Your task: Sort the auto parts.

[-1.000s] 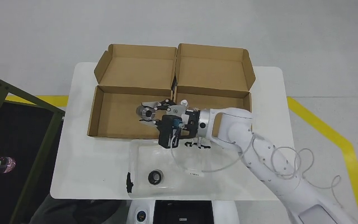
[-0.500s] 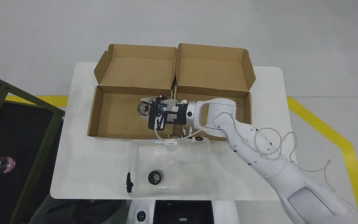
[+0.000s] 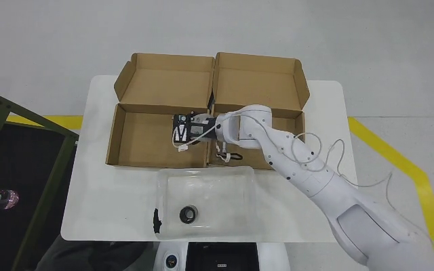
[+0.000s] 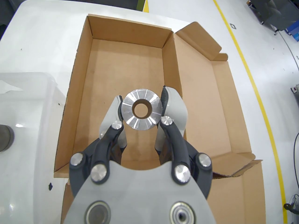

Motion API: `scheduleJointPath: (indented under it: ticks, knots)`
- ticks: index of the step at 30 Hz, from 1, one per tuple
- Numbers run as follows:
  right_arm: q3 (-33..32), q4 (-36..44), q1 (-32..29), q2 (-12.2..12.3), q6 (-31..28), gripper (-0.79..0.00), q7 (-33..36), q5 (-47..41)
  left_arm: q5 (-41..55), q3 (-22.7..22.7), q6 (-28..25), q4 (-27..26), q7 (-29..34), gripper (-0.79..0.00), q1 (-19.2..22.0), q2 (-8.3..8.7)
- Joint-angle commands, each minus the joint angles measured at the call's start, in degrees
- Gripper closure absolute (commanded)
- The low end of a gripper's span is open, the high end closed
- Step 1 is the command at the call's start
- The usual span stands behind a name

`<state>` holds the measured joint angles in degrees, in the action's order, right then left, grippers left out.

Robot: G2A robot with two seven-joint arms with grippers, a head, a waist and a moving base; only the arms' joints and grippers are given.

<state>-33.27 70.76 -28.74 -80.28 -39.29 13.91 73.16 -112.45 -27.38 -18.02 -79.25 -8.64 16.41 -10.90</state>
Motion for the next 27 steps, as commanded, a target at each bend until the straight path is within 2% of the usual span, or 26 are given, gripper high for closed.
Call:
scheduleJointPath:
  ticks: [1,9,18,21,27]
  knots:
    - [0.82,-2.61,0.94,-0.77,-0.08,0.0,0.21,-0.28,0.0,0.0,0.0,0.0,0.0,-0.785,0.0,0.0]
    - [3.15,-10.87,3.56,-3.54,-0.2,0.0,0.78,-0.93,0.0,0.0,0.0,0.0,0.0,-0.785,0.0,0.0]
    - [5.36,-16.31,5.1,-6.19,-0.95,-0.003,2.26,-0.52,0.0,0.0,0.0,0.0,0.0,-0.785,0.0,0.0]
    - [5.89,-17.41,5.47,-6.97,-0.97,-0.065,2.68,-0.18,0.0,0.0,0.0,0.0,0.0,-0.785,0.0,0.0]
    - [6.47,-18.88,6.31,-8.17,-0.8,-0.249,3.54,1.21,0.0,0.0,0.0,0.0,0.0,-0.785,0.0,0.0]
